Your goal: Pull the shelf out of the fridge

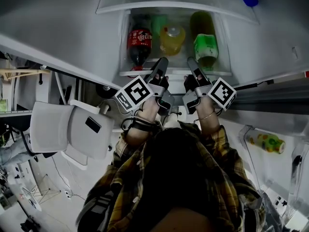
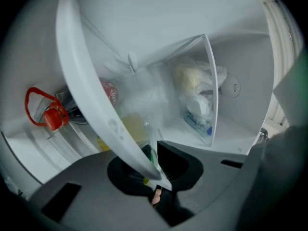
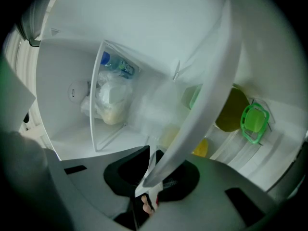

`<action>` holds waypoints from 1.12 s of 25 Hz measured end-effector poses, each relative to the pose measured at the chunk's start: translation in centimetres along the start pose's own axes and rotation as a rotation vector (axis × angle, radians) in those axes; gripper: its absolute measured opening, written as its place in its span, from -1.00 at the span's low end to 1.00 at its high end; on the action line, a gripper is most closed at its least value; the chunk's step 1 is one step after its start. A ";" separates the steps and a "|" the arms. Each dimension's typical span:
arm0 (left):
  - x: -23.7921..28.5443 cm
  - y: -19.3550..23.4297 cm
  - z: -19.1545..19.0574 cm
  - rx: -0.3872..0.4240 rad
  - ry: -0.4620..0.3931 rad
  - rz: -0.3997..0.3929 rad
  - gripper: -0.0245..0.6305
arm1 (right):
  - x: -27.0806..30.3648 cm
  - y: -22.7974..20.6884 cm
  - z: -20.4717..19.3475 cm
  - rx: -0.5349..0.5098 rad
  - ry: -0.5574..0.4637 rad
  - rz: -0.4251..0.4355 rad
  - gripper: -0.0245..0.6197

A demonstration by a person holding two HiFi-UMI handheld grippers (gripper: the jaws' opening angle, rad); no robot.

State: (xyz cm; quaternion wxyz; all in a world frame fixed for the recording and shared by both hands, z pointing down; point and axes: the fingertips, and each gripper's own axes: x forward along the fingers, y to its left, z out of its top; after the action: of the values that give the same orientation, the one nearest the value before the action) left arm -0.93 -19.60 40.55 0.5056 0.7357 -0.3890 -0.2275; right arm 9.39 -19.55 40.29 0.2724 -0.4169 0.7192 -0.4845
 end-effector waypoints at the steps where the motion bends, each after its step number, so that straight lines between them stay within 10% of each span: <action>1: -0.2 0.0 -0.1 -0.001 0.003 -0.001 -0.77 | -0.2 -0.1 -0.1 0.003 0.000 -0.007 -0.73; 28: -4.8 -2.1 -2.7 0.036 0.020 -0.065 -0.76 | -4.9 2.0 -2.6 0.000 0.012 0.036 -0.73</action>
State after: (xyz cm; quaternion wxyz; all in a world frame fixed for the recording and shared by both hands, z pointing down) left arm -1.03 -13.82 39.35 0.4887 0.7591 -0.3639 -0.2292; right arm 9.14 -13.76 39.35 0.2769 -0.4007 0.7282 -0.4821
